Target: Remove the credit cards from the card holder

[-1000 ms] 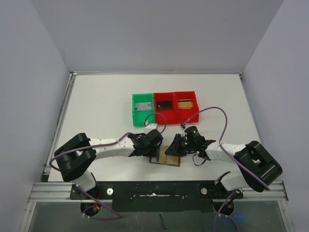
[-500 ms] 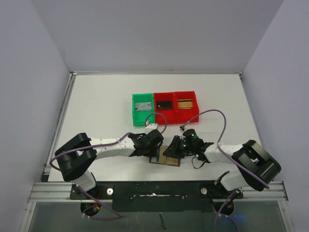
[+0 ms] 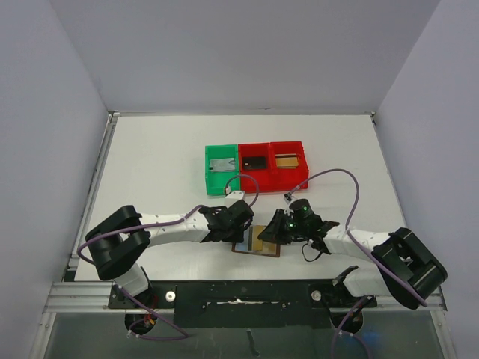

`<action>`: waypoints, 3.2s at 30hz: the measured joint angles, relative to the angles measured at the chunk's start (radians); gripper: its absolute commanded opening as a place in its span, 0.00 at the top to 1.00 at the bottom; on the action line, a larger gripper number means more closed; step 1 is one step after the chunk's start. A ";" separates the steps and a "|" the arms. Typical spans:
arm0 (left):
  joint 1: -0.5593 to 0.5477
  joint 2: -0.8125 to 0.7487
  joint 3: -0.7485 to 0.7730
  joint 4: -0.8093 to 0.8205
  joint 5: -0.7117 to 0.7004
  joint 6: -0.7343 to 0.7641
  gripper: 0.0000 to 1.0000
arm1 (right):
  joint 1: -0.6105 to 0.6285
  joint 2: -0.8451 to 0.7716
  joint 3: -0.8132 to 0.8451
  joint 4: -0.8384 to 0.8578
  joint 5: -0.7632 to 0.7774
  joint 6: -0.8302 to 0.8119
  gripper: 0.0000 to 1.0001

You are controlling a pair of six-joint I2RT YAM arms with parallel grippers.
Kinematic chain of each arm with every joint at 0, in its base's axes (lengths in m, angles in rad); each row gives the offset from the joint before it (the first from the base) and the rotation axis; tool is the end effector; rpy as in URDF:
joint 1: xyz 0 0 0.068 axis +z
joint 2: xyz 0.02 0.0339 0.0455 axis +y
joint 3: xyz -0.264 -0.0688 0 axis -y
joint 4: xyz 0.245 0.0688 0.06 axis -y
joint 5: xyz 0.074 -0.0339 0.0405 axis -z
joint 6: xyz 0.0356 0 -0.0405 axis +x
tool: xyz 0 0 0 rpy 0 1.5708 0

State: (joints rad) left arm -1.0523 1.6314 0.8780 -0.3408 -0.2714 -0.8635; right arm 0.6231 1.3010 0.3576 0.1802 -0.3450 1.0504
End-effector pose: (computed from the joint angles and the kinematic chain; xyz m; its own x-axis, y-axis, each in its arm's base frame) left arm 0.1596 -0.2605 0.1569 -0.8759 0.0574 -0.4792 0.1694 0.9663 -0.1939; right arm 0.1714 0.1380 0.1305 -0.9278 0.3387 -0.1565 0.1153 0.6591 0.7432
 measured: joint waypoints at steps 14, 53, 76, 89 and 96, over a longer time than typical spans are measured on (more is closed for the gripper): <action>0.000 0.002 0.004 -0.004 0.000 0.000 0.76 | -0.014 0.038 -0.058 0.148 -0.014 0.074 0.73; -0.004 -0.019 0.002 -0.033 0.003 -0.014 0.60 | -0.060 -0.079 -0.172 0.185 -0.011 0.096 0.93; 0.033 -0.043 -0.129 0.286 0.268 -0.064 0.89 | -0.066 -0.051 -0.150 0.174 -0.030 0.079 0.87; 0.032 -0.032 -0.132 0.296 0.258 -0.098 0.92 | -0.066 -0.009 -0.150 0.246 -0.057 0.092 0.76; 0.032 -0.032 -0.132 0.295 0.257 -0.099 0.92 | -0.065 0.047 -0.150 0.307 -0.075 0.110 0.90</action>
State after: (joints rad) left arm -1.0203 1.5993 0.7460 -0.0456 -0.0143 -0.9623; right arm 0.5579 1.3483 0.2073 0.4873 -0.4202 1.1603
